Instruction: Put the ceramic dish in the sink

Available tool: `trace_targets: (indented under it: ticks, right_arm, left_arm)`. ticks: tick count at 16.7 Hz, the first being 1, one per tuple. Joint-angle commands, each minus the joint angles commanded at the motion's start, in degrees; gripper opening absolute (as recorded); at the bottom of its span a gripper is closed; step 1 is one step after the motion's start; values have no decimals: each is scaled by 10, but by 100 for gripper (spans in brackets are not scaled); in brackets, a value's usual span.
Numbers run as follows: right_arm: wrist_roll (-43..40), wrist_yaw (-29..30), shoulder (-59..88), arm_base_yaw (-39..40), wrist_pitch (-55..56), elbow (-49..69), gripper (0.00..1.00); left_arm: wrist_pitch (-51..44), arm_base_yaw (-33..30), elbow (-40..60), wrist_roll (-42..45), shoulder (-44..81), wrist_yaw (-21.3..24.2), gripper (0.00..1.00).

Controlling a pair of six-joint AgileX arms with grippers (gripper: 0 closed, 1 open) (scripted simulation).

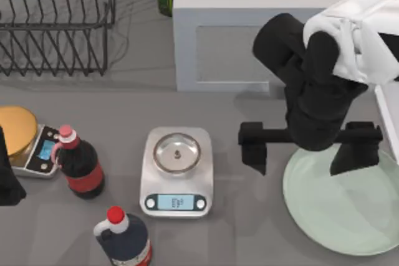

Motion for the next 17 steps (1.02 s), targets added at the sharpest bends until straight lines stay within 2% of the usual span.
trace_targets:
  ticks: [3,9,14,17]
  right_arm:
    - [1,0,20,1,41,-25,100]
    - [3,1,88,4,200,-108,100]
    - [3,1,97,4,215,-119,100]
    - [3,1,97,4,215,-119,77]
  left_arm:
    - [0,0,0,0,0,0,100]
    - [0,0,0,0,0,0,100]
    - [0,0,0,0,0,0,100]
    - [0,0,0,0,0,0,100]
